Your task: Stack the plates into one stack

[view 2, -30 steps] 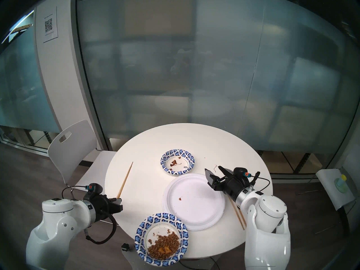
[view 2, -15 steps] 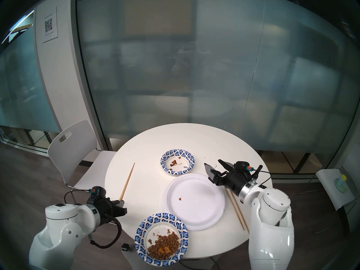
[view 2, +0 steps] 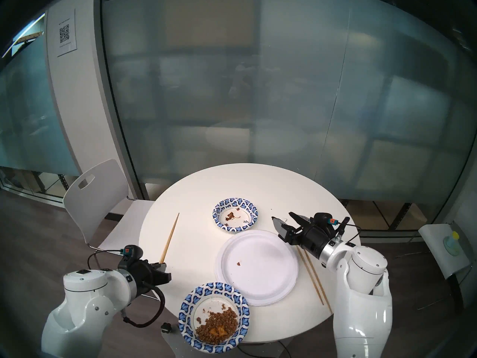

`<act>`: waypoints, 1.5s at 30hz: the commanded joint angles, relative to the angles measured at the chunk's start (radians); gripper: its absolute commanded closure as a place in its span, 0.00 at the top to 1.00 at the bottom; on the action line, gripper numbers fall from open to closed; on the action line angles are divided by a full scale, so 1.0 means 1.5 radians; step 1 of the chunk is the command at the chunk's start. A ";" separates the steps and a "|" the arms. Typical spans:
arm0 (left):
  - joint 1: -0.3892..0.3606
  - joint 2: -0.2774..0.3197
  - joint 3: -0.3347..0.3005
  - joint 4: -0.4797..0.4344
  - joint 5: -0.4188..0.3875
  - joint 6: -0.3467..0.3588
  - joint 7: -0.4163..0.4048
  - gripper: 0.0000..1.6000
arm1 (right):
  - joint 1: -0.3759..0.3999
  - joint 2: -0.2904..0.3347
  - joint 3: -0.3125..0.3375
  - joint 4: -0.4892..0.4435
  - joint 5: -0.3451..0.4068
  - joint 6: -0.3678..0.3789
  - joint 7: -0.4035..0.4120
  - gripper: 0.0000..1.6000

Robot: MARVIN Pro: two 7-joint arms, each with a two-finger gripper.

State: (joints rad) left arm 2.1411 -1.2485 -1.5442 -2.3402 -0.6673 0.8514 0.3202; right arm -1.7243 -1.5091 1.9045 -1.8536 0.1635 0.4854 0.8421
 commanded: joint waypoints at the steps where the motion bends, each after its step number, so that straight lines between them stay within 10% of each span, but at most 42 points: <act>1: -0.014 -0.005 -0.017 -0.011 -0.012 -0.002 -0.006 0.00 | 0.060 0.020 -0.017 0.020 0.011 0.020 0.021 1.00; 45: -0.073 0.059 -0.176 0.098 -0.125 0.023 -0.156 0.00 | 0.206 -0.001 -0.109 0.164 -0.043 0.102 -0.041 1.00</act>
State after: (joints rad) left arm 2.0513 -1.1633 -1.7704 -2.2071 -0.8343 0.8907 0.1036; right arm -1.5240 -1.5144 1.7626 -1.6505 0.0965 0.5999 0.7794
